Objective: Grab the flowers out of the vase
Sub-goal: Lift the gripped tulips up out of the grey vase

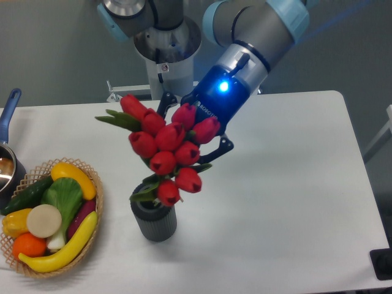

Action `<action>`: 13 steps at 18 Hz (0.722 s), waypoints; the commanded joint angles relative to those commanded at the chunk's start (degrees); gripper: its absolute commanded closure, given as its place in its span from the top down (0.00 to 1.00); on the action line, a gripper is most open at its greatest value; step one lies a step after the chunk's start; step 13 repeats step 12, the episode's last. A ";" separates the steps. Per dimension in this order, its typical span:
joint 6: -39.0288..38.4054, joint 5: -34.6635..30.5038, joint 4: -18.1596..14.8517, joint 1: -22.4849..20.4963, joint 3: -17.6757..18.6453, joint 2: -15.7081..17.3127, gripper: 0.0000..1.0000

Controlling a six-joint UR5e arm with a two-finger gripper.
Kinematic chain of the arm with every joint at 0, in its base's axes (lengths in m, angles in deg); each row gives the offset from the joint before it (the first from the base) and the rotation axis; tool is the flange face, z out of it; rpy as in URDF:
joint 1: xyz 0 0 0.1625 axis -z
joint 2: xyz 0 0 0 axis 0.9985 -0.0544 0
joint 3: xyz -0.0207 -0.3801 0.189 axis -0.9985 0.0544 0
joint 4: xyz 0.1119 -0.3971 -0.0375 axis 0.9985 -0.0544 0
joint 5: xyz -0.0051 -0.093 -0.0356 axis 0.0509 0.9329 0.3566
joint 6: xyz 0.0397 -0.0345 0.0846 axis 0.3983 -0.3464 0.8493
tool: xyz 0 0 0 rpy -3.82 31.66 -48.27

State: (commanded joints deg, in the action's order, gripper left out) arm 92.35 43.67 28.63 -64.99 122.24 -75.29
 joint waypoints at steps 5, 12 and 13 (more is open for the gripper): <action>1.06 -0.09 0.00 -1.32 -2.11 -0.88 0.48; 4.13 -0.35 0.00 -3.34 -3.52 -3.52 0.48; 4.13 -0.35 0.00 -3.34 -3.52 -3.52 0.48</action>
